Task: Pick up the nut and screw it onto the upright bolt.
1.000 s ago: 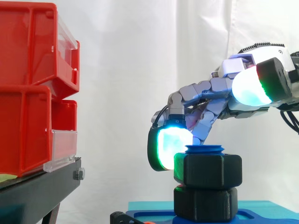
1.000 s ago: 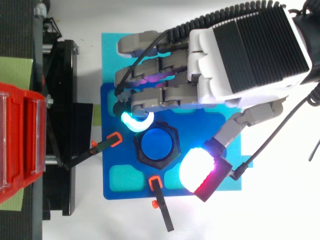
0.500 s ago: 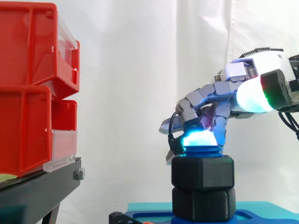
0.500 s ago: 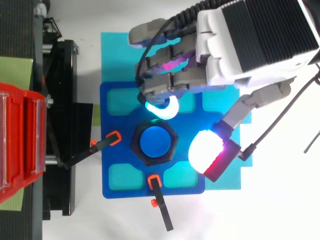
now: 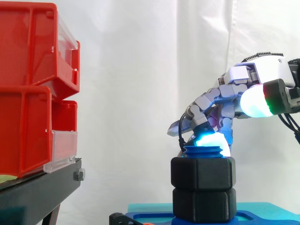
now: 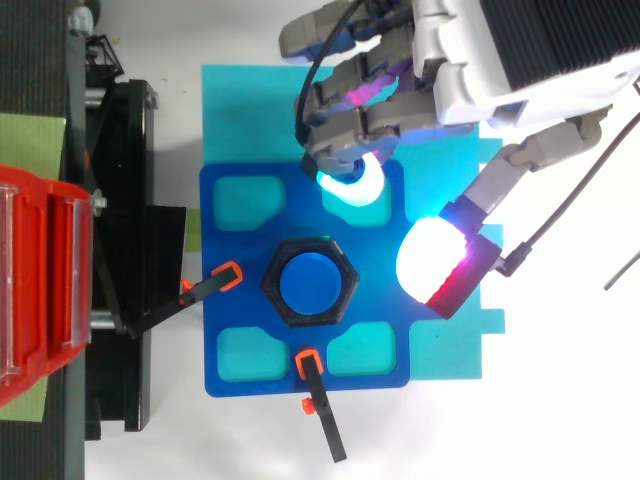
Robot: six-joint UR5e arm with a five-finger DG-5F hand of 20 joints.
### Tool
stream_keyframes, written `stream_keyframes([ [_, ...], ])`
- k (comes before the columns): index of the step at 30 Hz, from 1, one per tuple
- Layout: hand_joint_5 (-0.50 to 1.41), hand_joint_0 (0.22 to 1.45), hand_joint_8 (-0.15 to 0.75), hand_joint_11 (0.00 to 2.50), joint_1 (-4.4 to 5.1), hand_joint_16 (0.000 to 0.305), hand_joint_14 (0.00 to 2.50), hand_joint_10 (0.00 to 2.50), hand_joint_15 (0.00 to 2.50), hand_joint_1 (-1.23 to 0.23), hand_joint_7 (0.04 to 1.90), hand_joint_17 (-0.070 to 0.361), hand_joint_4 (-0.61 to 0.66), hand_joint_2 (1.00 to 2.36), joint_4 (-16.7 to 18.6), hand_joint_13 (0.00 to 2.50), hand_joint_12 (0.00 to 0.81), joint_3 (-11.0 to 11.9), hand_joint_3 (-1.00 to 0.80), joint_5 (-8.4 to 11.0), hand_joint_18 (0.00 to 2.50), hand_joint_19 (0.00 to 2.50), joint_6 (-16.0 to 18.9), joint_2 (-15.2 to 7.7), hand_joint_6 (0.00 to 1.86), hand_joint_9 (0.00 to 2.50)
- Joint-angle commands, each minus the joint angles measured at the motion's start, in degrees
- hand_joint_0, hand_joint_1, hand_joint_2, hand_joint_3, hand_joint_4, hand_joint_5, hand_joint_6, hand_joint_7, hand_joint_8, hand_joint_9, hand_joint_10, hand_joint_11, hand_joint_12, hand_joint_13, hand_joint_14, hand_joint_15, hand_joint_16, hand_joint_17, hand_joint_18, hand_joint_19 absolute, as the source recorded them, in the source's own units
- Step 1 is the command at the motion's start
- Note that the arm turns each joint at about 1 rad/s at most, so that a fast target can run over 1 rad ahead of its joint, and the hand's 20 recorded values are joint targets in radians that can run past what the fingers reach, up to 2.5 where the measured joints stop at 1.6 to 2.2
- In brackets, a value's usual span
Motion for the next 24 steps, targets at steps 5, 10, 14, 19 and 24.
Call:
stream_keyframes([
  [5, -0.10, 0.50, 0.238, 0.00, -0.42, 0.019, 0.00, 0.00, 0.00, -0.16, 0.83, 0.042, 0.22, 1.00, -1.00, 0.54, 0.243, 2.75, -0.50, -1.05, 0.12, 0.00, 0.08, 0.01, 0.50, 0.90],
  [10, -0.15, 0.48, 0.203, 0.00, -0.42, 0.028, 0.00, 0.00, 0.00, -0.13, 0.64, 0.062, 0.17, 1.00, -1.44, 0.26, 0.282, 3.72, -0.50, -0.96, 0.00, 0.00, 0.08, -0.08, 0.50, 0.61],
  [14, -0.16, 0.48, 0.191, 0.00, 0.28, 0.033, 0.00, 0.00, 0.00, -0.08, 0.61, 0.074, 0.15, 1.00, 0.76, 0.09, 0.298, 3.63, -0.50, -0.79, 0.00, 0.00, 0.08, -0.08, 0.50, 0.44],
  [19, -0.17, 0.47, 0.172, 0.00, 1.51, 0.037, 0.00, 0.00, 0.00, -0.02, 0.60, 0.083, 0.13, 1.00, 1.55, 0.00, 0.315, 2.58, -0.50, 1.32, 0.00, 0.00, 0.08, -0.08, 0.50, 0.26],
  [24, -0.18, 0.47, 0.167, 0.00, 2.92, 0.039, 0.00, 0.00, 0.00, 0.02, 0.61, 0.087, 0.12, 1.00, 2.60, 0.00, 0.320, 0.47, -0.50, 2.55, 0.00, 0.00, 0.35, -0.08, 0.50, 0.19],
])
